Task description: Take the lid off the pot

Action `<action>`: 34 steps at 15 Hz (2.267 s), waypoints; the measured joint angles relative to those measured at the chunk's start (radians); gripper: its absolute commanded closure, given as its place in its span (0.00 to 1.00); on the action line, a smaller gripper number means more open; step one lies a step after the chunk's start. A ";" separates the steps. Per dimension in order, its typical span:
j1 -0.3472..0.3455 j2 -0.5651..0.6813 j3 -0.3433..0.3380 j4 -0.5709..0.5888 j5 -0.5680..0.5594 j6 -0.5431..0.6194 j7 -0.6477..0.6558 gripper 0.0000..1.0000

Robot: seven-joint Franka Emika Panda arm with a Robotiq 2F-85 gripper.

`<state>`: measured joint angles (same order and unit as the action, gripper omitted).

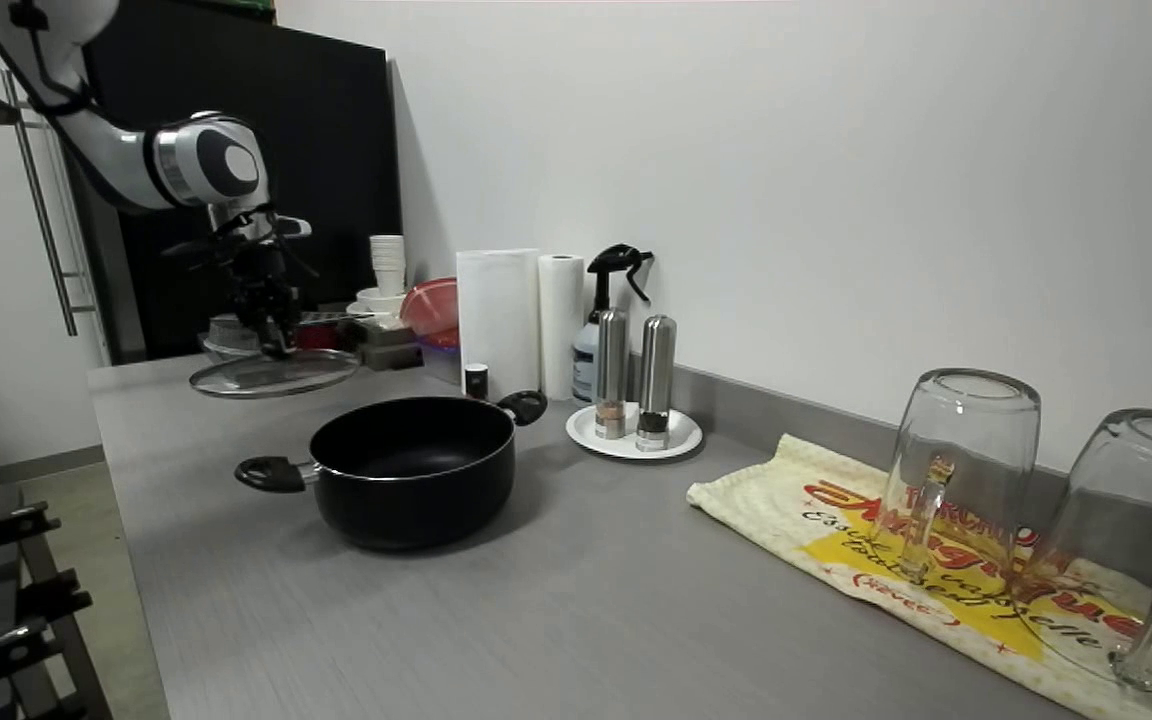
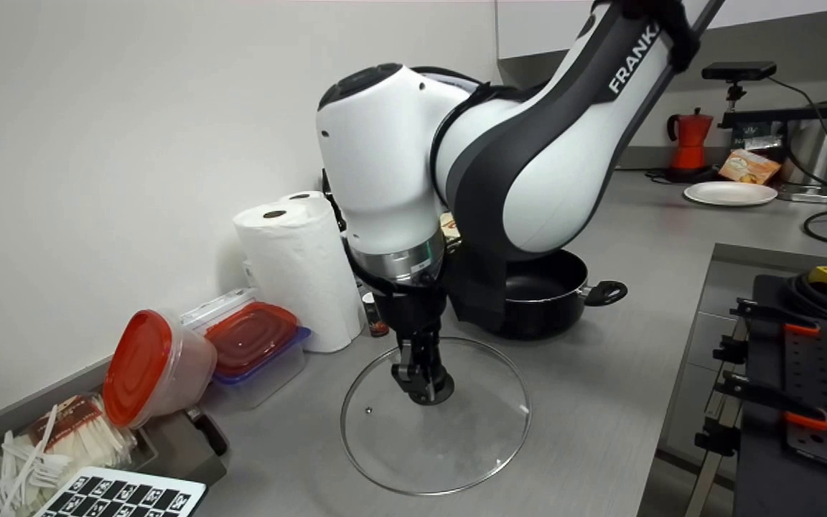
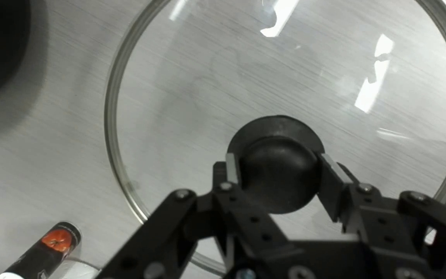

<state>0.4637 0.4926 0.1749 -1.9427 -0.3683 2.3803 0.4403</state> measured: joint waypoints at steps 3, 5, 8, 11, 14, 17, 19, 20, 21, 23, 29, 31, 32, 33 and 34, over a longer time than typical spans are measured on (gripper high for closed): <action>0.031 0.066 -0.025 0.048 0.000 0.011 0.053 0.75; 0.049 0.100 -0.042 0.074 0.000 0.015 0.082 0.75; 0.073 0.140 -0.071 0.103 0.001 0.028 0.129 0.75; 0.090 0.170 -0.096 0.127 0.004 0.032 0.196 0.75; 0.101 0.190 -0.112 0.145 0.004 0.032 0.253 0.75; 0.109 0.203 -0.122 0.153 0.005 0.032 0.308 0.75; 0.112 0.208 -0.125 0.155 0.010 0.035 0.356 0.75; 0.113 0.212 -0.126 0.157 0.012 0.037 0.380 0.75; 0.114 0.215 -0.127 0.158 0.013 0.039 0.402 0.75; 0.114 0.219 -0.130 0.158 0.013 0.042 0.438 0.75; 0.114 0.230 -0.143 0.158 0.013 0.045 0.494 0.75; 0.113 0.234 -0.147 0.158 0.014 0.051 0.509 0.75; 0.113 0.235 -0.149 0.158 0.014 0.058 0.517 0.75; 0.113 0.235 -0.151 0.157 0.014 0.067 0.523 0.75; 0.113 0.236 -0.153 0.156 0.014 0.073 0.523 0.65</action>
<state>0.5767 0.7286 0.0219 -1.7870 -0.3546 2.4538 0.9637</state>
